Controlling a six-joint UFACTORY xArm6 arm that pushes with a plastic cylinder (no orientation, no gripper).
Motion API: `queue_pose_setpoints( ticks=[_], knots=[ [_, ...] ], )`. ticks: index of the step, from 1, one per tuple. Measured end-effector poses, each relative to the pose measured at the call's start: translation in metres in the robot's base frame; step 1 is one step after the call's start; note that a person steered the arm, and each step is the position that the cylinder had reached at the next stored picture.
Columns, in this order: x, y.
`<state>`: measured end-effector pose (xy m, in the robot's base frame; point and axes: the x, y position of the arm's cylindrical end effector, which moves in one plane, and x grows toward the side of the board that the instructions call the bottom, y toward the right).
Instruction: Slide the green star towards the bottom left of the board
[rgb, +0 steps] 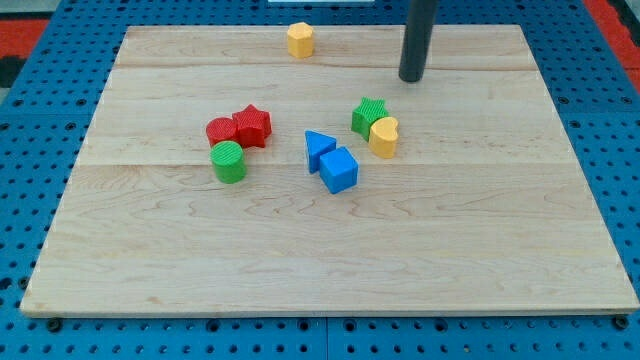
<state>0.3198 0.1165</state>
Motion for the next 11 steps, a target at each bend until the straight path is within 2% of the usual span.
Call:
queue_pose_setpoints(
  ticks=[1, 2, 3, 4, 5, 6, 7, 8, 9, 10, 11],
  knots=[
    [0.033, -0.042],
    [0.041, -0.006],
    [0.071, -0.031],
    [0.069, -0.093],
    [0.049, -0.145],
    [0.059, -0.171],
    [0.092, -0.185],
    [0.058, -0.235],
    [0.038, -0.211],
    [0.043, -0.176],
    [0.030, -0.150]
  ],
)
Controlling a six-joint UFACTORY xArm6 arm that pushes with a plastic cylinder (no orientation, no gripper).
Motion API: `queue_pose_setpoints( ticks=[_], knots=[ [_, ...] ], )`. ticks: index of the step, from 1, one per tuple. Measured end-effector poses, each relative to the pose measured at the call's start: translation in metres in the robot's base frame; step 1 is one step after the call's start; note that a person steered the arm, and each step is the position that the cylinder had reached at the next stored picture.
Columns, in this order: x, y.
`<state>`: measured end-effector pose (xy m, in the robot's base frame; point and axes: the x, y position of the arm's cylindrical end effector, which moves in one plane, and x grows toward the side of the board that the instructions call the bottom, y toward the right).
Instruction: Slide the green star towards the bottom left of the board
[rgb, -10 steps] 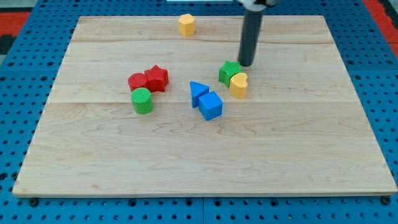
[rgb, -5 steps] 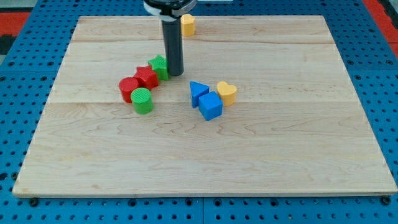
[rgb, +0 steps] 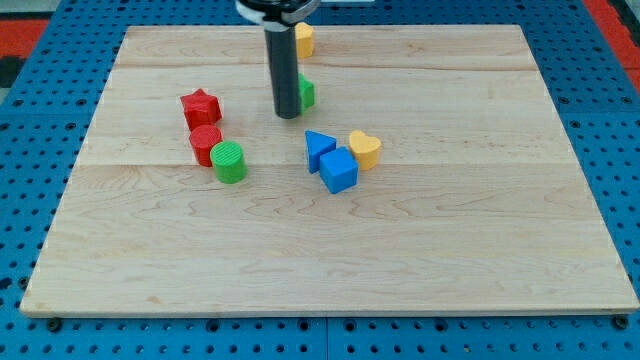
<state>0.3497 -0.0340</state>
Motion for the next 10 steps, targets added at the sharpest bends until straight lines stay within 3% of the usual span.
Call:
queue_pose_setpoints(
  ticks=[2, 4, 5, 6, 8, 10],
  knots=[
    [-0.070, 0.017],
    [-0.018, 0.106],
    [0.032, 0.144],
    [0.083, 0.129],
    [0.064, 0.020],
    [0.041, -0.005]
  ],
)
